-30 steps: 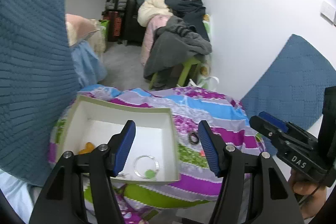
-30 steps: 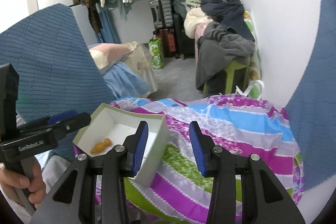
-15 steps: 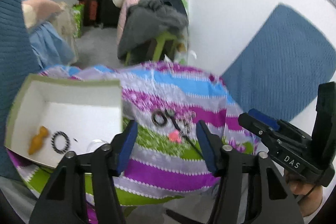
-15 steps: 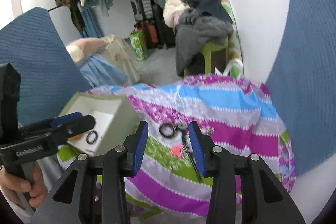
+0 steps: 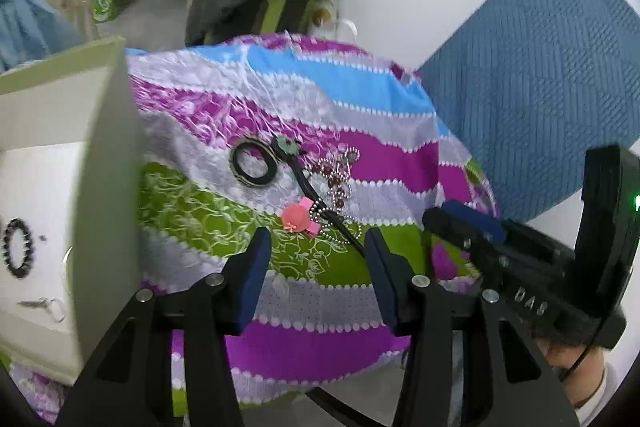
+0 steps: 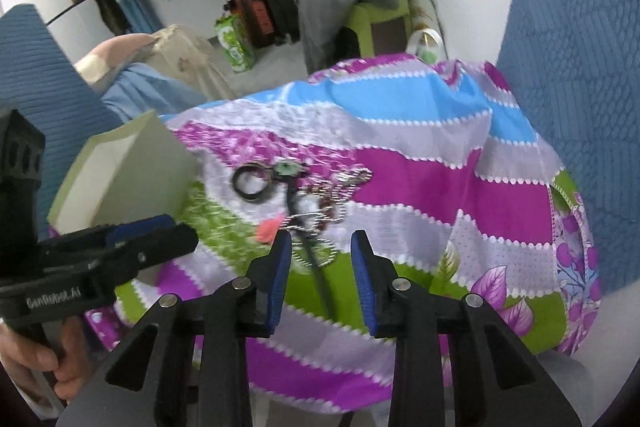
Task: Organize jewelry
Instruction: 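Move both tools back toward the pink flower clip and black ring, then close left tool on the pink flower clip while right tool grasps black patterned ring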
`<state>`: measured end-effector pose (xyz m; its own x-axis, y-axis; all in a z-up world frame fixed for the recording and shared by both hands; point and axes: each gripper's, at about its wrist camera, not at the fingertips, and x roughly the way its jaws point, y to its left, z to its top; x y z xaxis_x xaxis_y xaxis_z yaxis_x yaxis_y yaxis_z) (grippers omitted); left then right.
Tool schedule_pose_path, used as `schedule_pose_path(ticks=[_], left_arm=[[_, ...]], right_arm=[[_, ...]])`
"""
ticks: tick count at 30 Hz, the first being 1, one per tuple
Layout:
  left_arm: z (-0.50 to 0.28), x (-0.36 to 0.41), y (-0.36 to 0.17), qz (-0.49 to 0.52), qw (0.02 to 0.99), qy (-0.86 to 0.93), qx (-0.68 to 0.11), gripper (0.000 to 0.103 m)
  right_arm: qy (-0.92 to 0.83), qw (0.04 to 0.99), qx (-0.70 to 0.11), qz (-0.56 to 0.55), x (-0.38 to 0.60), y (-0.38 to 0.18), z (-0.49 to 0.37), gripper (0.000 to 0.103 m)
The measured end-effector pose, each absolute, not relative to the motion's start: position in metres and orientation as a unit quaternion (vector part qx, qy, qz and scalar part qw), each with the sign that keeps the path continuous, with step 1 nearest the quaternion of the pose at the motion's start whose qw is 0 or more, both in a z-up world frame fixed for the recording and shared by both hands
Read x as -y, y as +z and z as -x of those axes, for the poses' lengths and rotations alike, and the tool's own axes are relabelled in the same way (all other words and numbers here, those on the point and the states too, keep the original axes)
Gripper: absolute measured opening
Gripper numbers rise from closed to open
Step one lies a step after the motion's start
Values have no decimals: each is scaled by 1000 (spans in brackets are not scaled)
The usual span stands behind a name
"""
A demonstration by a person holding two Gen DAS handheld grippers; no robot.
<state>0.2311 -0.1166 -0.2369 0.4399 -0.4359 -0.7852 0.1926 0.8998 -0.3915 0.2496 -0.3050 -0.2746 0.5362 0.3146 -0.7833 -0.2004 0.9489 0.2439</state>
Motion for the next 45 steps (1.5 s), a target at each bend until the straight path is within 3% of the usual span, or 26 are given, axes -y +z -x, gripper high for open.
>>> schedule_pose_path(ticks=[7,12,18,20,21,45], left_arm=[[-251,138,-271,84,833,-188,-514,49],[-260,147,-287,60,834,-188,-516,48],[-263,152,-294,35,836,-190,-513,38],[-266,153,-295,29,838,-188,-512,31],[-267,152,-295,34,837,-192,-511,23],[-257,113,-285,98,840,-148,-512,23]], right_arm=[[163,866,-467,-78,311,-298,-282,28],[198,859,-467,-71,305,-306,-301,22],[237,841,-484,-60,292,-319,-318,18],[242,837,-488,-53,287,-323,-321,18],[243,836,-490,-50,286,-324,-323,18],[319,800,-503,-67,232,-340,-344,18]])
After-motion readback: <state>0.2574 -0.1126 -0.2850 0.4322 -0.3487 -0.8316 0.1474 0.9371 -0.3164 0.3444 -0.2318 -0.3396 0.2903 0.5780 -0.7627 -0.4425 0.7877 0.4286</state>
